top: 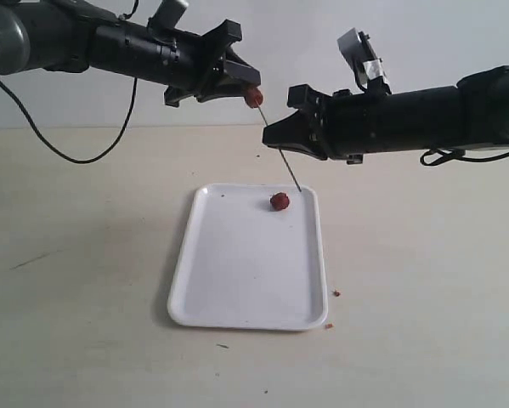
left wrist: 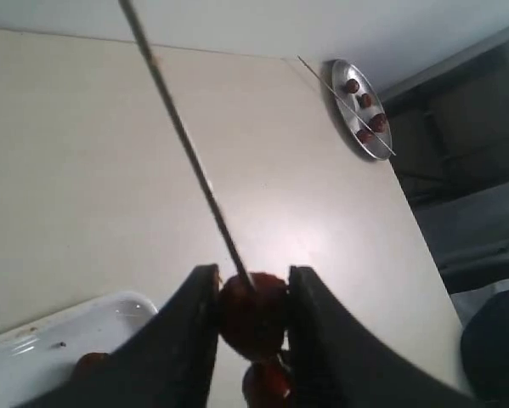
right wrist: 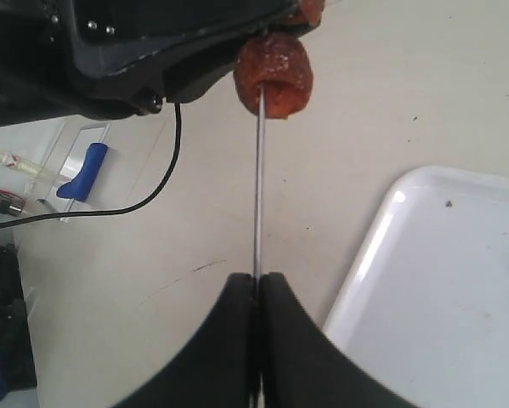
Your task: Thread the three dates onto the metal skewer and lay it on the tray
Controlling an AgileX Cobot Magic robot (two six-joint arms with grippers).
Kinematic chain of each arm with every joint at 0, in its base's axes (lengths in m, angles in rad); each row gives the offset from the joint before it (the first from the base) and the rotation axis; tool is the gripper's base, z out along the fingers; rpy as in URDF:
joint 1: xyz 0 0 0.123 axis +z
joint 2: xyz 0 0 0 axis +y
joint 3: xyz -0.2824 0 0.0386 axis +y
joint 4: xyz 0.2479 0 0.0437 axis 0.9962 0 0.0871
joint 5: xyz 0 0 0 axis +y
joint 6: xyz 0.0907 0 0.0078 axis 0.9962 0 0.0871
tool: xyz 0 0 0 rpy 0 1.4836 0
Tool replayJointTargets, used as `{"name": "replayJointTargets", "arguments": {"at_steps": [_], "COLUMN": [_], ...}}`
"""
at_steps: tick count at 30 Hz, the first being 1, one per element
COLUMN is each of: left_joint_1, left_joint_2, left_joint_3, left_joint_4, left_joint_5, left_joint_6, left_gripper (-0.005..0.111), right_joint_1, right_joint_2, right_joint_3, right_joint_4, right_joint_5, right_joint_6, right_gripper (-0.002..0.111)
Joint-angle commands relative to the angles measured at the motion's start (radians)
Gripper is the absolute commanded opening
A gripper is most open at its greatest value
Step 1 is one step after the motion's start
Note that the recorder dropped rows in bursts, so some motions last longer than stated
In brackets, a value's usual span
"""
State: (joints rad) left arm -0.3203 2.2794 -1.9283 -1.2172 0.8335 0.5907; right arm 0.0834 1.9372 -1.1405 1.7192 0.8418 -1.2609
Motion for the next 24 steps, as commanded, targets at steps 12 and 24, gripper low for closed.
{"name": "replayJointTargets", "arguments": {"at_steps": [12, 24], "left_joint_1": [-0.009, 0.021], "left_joint_2": [-0.001, -0.001], "left_joint_3": [-0.002, -0.002], "left_joint_4": [-0.001, -0.045], "left_joint_5": [0.030, 0.058], "left_joint_6": [0.002, 0.015], "left_gripper": [0.049, 0.049], "right_joint_1": [-0.002, -0.002], "right_joint_2": [0.001, 0.001], "right_joint_3": [-0.013, -0.013], "right_joint_4": [0.025, -0.029], "right_joint_5": [0.019, -0.006], "right_joint_6": [-0.001, -0.001], "right_gripper": [0.000, 0.000]}}
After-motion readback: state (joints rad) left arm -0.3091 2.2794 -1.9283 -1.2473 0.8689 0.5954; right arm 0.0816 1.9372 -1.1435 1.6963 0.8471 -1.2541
